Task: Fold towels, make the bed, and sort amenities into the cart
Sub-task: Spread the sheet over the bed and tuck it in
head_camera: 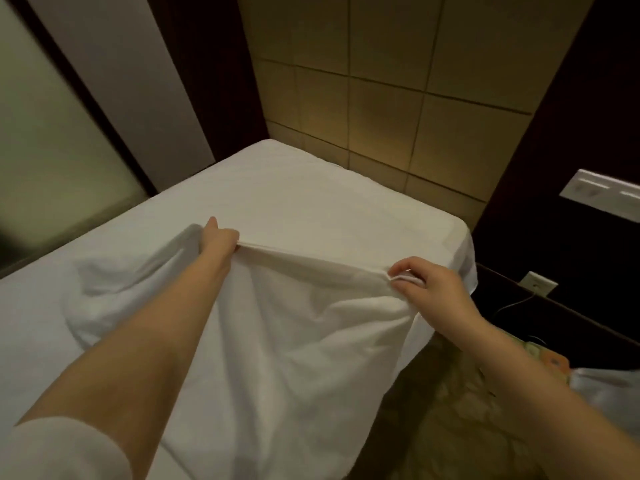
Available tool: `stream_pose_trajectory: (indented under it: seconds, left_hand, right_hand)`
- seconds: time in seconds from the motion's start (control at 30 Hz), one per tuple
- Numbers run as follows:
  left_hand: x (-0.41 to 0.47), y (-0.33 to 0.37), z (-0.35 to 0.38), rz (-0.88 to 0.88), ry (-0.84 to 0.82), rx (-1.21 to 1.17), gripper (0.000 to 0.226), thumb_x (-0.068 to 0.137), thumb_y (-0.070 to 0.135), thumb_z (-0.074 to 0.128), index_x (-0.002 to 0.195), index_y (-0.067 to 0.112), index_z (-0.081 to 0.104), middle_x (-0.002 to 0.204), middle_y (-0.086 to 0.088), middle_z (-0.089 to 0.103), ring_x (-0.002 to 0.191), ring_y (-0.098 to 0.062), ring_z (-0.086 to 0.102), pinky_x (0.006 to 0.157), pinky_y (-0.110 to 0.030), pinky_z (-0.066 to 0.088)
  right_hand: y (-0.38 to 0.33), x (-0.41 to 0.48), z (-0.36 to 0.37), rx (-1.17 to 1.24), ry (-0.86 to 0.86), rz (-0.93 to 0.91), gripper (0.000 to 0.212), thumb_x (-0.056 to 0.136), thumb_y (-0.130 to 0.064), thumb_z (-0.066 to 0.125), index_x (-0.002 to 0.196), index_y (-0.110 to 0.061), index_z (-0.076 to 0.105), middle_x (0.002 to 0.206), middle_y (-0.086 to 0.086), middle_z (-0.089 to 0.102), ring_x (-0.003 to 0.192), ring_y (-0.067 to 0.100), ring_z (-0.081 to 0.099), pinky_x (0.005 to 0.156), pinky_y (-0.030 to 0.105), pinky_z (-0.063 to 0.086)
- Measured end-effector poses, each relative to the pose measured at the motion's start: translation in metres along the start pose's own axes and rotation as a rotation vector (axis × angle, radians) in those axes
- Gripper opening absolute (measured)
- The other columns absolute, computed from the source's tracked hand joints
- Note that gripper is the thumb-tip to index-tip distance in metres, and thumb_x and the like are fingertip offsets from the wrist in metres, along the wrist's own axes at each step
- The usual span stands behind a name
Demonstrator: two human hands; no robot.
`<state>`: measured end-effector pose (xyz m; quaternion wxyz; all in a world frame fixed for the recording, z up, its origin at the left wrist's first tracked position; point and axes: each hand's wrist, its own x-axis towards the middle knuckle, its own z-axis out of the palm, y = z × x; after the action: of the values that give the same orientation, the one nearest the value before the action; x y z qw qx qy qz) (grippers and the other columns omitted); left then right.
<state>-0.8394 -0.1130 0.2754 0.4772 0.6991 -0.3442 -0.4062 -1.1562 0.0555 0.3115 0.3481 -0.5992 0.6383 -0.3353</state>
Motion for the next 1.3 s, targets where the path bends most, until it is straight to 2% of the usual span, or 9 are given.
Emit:
stream_pose_trajectory:
  seconds: [0.2,0.33,0.43,0.57,0.77,0.93,1.07,1.2,1.3]
  left_hand:
    - [0.031,0.037,0.132,0.035,-0.106,0.097,0.064,0.088,-0.005,0.050,0.147,0.006,0.027,0.142,-0.008,0.039,0.092,-0.022,0.048,0.064,-0.027,0.042]
    - [0.058,0.042,0.222,0.083,-0.140,0.125,0.023,0.084,-0.007,0.050,0.101,0.009,0.048,0.098,-0.005,0.044,0.080,-0.022,0.045,0.057,-0.027,0.036]
    - [0.082,0.042,0.288,0.069,-0.221,0.122,0.064,0.085,-0.004,0.053,0.142,0.014,0.032,0.127,-0.004,0.040,0.108,-0.026,0.049,0.076,-0.030,0.043]
    - [0.094,0.036,0.367,0.054,-0.307,0.246,0.078,0.087,0.001,0.059,0.152,0.012,0.015,0.150,-0.005,0.029,0.125,-0.031,0.045,0.103,-0.045,0.043]
    - [0.041,-0.017,0.439,-0.197,-0.579,0.293,0.050,0.093,0.009,0.054,0.141,0.017,0.042,0.114,-0.002,0.055,0.093,-0.020,0.058,0.078,-0.031,0.049]
    - [-0.040,-0.051,0.474,-0.433,-0.721,0.313,0.031,0.098,0.034,0.048,0.126,0.023,0.055,0.080,-0.005,0.061,0.071,-0.015,0.059,0.065,-0.027,0.051]
    - [-0.062,-0.070,0.492,-0.590,-0.647,0.169,0.043,0.093,0.051,0.049,0.127,0.025,0.046,0.115,-0.008,0.060,0.096,-0.024,0.063,0.069,-0.036,0.059]
    - [-0.059,-0.087,0.509,-0.675,-0.392,0.107,0.047,0.093,0.002,0.047,0.139,0.003,0.040,0.113,-0.021,0.062,0.088,-0.029,0.064,0.052,-0.028,0.054]
    - [-0.061,-0.109,0.516,-0.644,-0.276,0.134,0.036,0.089,-0.006,0.042,0.123,0.000,0.053,0.114,-0.027,0.061,0.089,-0.034,0.063,0.055,-0.029,0.055]
  right_hand:
    - [0.060,0.061,-0.068,-0.010,0.084,0.078,0.011,0.093,-0.020,0.059,0.102,-0.024,0.064,0.099,-0.017,0.056,0.094,0.003,0.050,0.069,0.009,0.038]
    - [0.110,0.117,-0.104,-0.046,0.155,0.135,0.014,0.093,-0.022,0.059,0.105,-0.026,0.064,0.099,-0.016,0.053,0.098,0.008,0.049,0.077,0.023,0.039]
    - [0.148,0.165,-0.127,-0.096,0.173,0.216,0.024,0.094,-0.027,0.056,0.118,-0.033,0.057,0.105,-0.005,0.053,0.094,0.016,0.053,0.062,0.025,0.045]
    - [0.200,0.231,-0.152,-0.261,-0.002,0.347,0.030,0.095,-0.029,0.053,0.125,-0.027,0.054,0.107,0.001,0.060,0.086,0.018,0.057,0.053,0.022,0.044]
    - [0.249,0.280,-0.145,-0.288,-0.164,0.448,0.020,0.094,-0.025,0.054,0.100,-0.010,0.066,0.100,0.007,0.065,0.091,0.022,0.059,0.073,0.030,0.048]
    - [0.270,0.287,-0.132,-0.152,-0.248,0.400,0.010,0.093,-0.023,0.056,0.088,-0.018,0.063,0.089,0.000,0.063,0.087,0.018,0.058,0.063,0.024,0.038]
    - [0.281,0.287,-0.125,-0.019,-0.389,0.340,0.015,0.091,-0.020,0.057,0.079,-0.026,0.066,0.081,-0.004,0.066,0.082,0.016,0.062,0.071,0.025,0.048]
    - [0.306,0.289,-0.127,0.237,-0.555,0.372,0.017,0.089,-0.020,0.064,0.079,-0.033,0.070,0.087,-0.008,0.070,0.091,0.012,0.065,0.084,0.023,0.050]
    - [0.351,0.300,-0.125,0.389,-0.467,0.479,0.009,0.091,-0.025,0.062,0.098,-0.026,0.068,0.103,-0.005,0.067,0.104,0.017,0.060,0.093,0.031,0.047]
